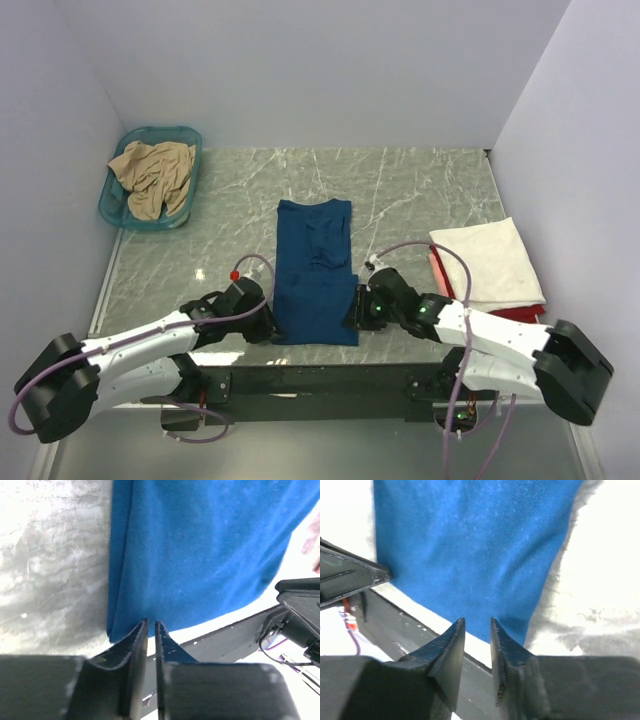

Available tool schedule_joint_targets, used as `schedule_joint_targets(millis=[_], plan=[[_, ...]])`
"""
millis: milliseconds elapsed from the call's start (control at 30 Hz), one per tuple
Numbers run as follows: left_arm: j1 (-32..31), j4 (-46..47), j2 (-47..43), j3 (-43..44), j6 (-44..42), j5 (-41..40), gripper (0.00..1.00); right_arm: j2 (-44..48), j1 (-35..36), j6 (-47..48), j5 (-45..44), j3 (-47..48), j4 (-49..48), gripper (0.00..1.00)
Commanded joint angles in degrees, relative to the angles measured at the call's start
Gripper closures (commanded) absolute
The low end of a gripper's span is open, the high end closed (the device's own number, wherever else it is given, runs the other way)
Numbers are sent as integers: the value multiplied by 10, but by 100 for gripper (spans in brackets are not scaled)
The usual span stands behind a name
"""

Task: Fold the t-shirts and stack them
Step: Fold the tshirt

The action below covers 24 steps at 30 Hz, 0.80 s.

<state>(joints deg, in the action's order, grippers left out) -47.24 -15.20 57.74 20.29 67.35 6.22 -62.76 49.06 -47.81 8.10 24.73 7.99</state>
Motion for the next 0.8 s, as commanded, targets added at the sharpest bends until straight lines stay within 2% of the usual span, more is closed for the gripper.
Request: schedule_joint_targets(millis=[0, 200, 333, 533, 767], plan=[[-2, -52, -42, 32, 9, -26, 81, 61, -5, -18, -27, -20, 47, 65], [-2, -89, -80, 34, 23, -32, 74, 92, -5, -47, 12, -64, 23, 64], [-2, -89, -83, 15, 31, -22, 71, 64, -4, -51, 15, -75, 12, 63], [-2, -109, -99, 0, 38, -24, 58, 92, -3, -68, 10, -107, 29, 59], [-2, -58, -82, -29, 47, -14, 57, 102, -3, -92, 30, -127, 6, 57]])
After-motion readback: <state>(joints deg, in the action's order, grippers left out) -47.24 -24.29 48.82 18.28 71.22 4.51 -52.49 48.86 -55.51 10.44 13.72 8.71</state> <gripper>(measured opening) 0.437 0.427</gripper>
